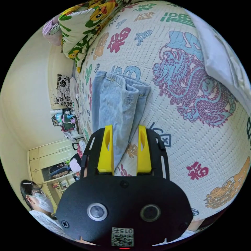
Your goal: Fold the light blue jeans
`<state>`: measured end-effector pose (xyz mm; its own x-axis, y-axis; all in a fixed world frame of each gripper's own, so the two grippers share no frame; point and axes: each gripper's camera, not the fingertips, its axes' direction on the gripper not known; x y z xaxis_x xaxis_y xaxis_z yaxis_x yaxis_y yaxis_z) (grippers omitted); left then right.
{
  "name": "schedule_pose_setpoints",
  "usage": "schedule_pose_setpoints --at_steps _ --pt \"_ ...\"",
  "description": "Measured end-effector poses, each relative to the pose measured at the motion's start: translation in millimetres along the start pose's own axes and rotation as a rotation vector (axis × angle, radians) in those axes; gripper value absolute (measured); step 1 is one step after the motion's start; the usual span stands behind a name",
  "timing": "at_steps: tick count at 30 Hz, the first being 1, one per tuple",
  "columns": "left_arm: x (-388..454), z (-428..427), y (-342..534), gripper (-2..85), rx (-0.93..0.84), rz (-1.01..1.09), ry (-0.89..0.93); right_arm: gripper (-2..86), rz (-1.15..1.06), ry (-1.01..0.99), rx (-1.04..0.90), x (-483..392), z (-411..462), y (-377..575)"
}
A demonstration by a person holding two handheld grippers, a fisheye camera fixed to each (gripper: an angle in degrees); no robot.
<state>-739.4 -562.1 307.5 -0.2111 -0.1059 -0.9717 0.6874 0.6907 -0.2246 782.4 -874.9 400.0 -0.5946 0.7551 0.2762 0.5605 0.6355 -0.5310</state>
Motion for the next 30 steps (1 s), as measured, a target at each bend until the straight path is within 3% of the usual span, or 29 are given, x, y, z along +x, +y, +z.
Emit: schedule_pose_setpoints --at_steps 3,8,13,16,19,22,26,30 --pt "-2 18 6 15.3 0.006 0.001 -0.026 10.6 0.039 0.051 -0.032 11 1 -13" --pt "-13 32 28 15.2 0.077 -0.015 -0.182 10.6 0.06 -0.035 -0.008 28 -15 -11" --pt "-39 74 45 16.0 0.004 -0.066 0.036 8.9 0.014 0.028 -0.012 32 -25 -10" --pt "-32 109 62 15.3 -0.004 -0.025 0.025 7.7 0.008 -0.045 -0.033 41 -31 -9" --pt "-34 129 85 8.3 0.03 -0.03 -0.107 6.8 0.022 -0.03 -0.047 47 -31 -12" --pt "-60 145 97 3.4 -0.041 -0.182 0.141 4.8 0.012 0.002 -0.07 53 -35 -15" --pt "-26 148 116 2.1 -0.071 0.035 0.019 2.1 -0.093 0.045 -0.102 45 -62 -8" --pt "-9 139 140 1.9 -0.131 0.116 -0.012 1.2 -0.126 0.002 -0.166 48 -94 7"
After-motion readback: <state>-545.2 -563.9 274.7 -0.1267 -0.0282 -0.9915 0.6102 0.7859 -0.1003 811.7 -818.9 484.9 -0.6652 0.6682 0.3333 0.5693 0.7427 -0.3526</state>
